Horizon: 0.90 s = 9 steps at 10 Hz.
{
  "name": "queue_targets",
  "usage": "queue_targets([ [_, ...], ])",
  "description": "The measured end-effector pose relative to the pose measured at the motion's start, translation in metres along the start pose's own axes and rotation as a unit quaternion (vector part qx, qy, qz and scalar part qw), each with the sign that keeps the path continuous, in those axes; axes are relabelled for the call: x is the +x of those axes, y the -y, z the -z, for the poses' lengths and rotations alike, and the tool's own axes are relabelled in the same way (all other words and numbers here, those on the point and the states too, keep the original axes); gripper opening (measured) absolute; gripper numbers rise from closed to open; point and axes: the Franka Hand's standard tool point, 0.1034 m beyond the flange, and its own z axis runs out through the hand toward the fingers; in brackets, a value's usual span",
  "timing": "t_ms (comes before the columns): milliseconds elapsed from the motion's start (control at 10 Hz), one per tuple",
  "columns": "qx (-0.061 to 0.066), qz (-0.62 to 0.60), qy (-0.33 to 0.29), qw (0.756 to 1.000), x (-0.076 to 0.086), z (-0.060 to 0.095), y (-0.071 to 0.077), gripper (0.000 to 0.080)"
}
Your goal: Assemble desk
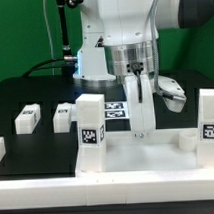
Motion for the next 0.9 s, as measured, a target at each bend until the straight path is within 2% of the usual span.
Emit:
queue_targets([
  [100, 0.001, 0.013, 0.000, 1.000, 0.001, 0.001, 0.000, 0.0058],
  [200, 0.001, 0.091, 0.005, 0.996, 0.011, 0.002, -0.006, 0.0060],
  [300, 0.007, 0.142, 0.006, 0.990, 0.028, 0.003, -0.014, 0.0061],
  [500, -0.005, 0.251, 0.014, 0.968, 0.040, 0.003, -0.024, 0.0065],
  [600, -0.005, 0.297, 0.015, 0.955, 0.049, 0.004, -0.027, 0.0065],
  [900, -0.005, 0.349, 0.012, 0.937, 0.056, 0.005, -0.028, 0.0065],
])
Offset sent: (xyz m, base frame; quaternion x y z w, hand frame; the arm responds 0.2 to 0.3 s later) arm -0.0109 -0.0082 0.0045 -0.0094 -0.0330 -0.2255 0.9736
